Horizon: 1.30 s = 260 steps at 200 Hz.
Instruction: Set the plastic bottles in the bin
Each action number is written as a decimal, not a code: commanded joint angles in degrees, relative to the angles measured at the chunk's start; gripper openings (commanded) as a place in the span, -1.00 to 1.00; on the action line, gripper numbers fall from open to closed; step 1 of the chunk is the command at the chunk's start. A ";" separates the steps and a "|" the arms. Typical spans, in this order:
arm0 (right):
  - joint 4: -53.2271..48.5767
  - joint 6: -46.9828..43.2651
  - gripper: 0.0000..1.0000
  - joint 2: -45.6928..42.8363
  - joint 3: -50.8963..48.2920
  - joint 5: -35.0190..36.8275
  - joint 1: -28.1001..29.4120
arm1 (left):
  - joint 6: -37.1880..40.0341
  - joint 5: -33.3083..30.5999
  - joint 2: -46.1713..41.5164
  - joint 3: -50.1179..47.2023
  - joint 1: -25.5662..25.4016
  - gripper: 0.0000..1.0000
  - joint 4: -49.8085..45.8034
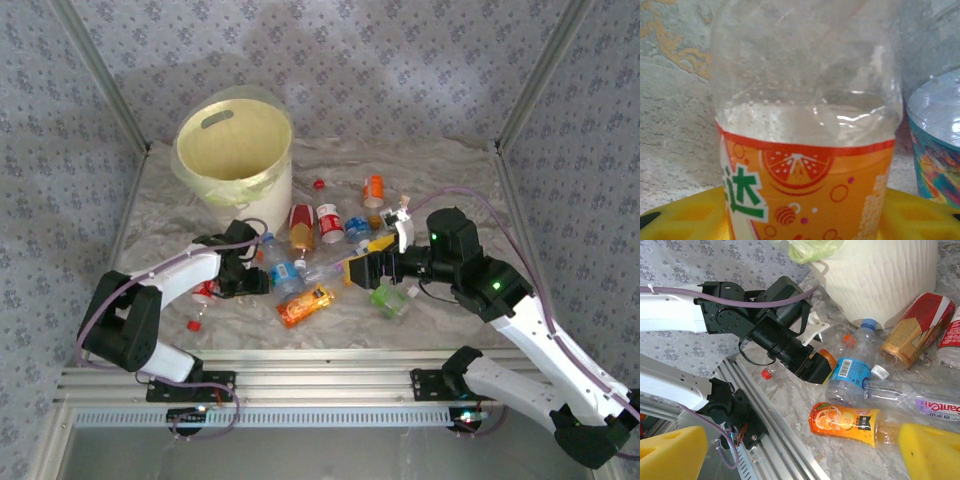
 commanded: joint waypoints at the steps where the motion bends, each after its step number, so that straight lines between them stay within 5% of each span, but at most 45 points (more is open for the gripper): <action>1: 0.75 0.56 1.00 0.01 -0.48 0.58 0.43 | -0.42 1.10 -3.48 0.72 0.21 0.08 -2.82; 78: 1.76 0.01 1.00 0.49 -0.10 -0.34 0.33 | 1.88 5.22 -13.07 4.21 -3.33 -0.05 -10.38; 146: 3.67 -1.55 0.99 0.12 0.43 -2.02 0.32 | 8.14 22.29 -22.62 11.83 -4.80 -0.08 -8.57; 260: 13.16 -0.33 1.00 -6.80 0.26 8.61 0.38 | 13.49 20.45 -8.47 45.72 -3.94 -0.06 -9.41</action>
